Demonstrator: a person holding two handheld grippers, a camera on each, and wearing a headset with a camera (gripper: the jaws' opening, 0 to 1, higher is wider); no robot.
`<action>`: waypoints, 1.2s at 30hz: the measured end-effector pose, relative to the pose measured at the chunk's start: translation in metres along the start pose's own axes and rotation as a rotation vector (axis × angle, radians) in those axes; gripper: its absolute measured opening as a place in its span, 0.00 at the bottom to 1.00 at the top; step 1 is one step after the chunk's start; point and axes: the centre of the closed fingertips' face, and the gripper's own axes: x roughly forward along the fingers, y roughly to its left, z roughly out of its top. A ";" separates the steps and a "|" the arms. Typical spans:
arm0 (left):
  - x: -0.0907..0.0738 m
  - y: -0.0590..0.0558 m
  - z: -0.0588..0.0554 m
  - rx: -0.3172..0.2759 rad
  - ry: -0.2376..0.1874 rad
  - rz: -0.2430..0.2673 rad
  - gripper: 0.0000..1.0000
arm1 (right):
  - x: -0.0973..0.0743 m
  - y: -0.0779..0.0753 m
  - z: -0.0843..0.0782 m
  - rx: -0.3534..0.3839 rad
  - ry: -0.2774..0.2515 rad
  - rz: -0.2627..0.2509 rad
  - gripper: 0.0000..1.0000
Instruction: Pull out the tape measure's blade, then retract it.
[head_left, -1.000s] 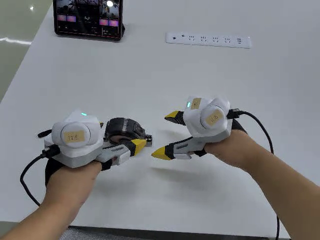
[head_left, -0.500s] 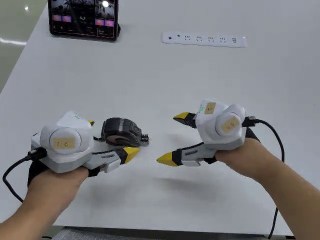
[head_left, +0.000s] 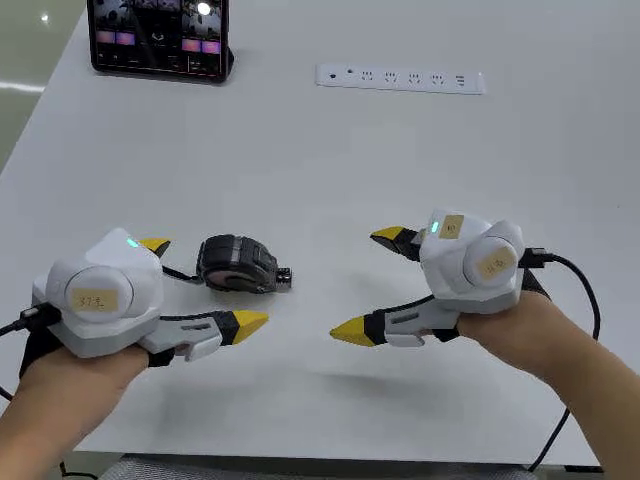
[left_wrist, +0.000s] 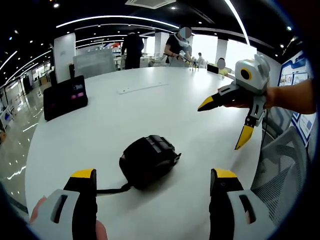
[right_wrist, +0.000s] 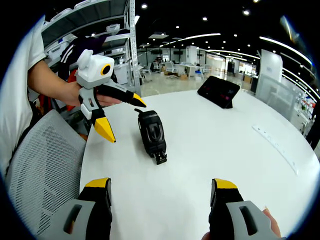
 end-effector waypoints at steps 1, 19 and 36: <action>-0.001 0.000 0.000 0.001 -0.001 -0.004 0.93 | -0.001 0.000 -0.001 0.003 0.000 -0.003 0.82; -0.024 -0.003 -0.007 0.060 -0.002 -0.075 0.99 | -0.029 0.003 -0.014 0.050 -0.018 -0.049 0.95; -0.041 -0.001 -0.027 0.108 0.050 -0.111 0.99 | -0.054 0.004 -0.031 0.086 -0.007 -0.089 0.99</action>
